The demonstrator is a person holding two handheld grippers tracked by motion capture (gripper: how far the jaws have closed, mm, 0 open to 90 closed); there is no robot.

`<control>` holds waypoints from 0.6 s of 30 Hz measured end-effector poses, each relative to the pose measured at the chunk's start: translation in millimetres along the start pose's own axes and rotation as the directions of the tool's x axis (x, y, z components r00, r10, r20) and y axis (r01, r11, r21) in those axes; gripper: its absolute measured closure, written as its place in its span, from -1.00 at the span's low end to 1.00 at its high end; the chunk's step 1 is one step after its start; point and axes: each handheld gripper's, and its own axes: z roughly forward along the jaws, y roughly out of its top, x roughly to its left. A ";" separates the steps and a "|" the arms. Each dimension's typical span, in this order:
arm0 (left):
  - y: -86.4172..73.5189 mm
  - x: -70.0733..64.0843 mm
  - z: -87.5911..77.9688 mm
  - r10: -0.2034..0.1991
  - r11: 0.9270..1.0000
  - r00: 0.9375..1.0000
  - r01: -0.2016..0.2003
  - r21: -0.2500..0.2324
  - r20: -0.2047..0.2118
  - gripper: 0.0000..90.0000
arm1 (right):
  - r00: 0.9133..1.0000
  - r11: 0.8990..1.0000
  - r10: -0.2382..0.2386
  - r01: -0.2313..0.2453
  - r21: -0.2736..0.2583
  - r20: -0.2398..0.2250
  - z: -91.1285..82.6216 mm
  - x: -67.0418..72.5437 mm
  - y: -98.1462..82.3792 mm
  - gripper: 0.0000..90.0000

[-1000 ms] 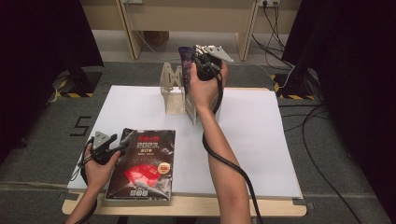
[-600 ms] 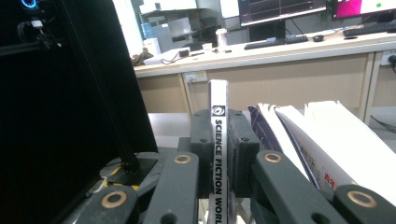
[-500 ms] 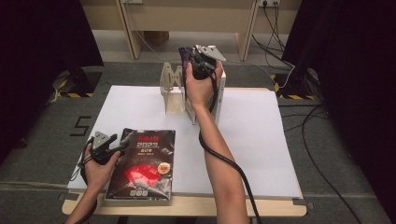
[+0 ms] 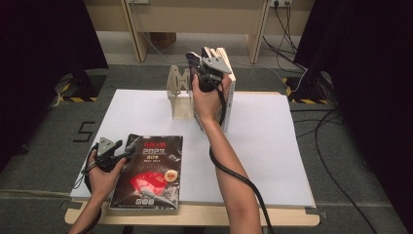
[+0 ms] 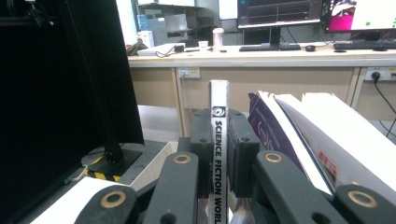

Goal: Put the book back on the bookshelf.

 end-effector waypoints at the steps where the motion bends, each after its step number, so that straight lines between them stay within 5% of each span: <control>1: 0.0 -0.1 -0.2 0.002 1.000 1.000 -0.002 0.001 0.000 -0.17 | 1.000 1.000 -0.001 0.001 0.001 -0.002 -3.7 0.6 -1.7 0.85; 18: 0.2 -1.9 0.0 0.017 1.000 1.000 -0.017 0.007 -0.008 -0.16 | 0.998 0.998 -0.055 0.055 -0.007 -0.024 -71.8 -3.2 -36.4 0.84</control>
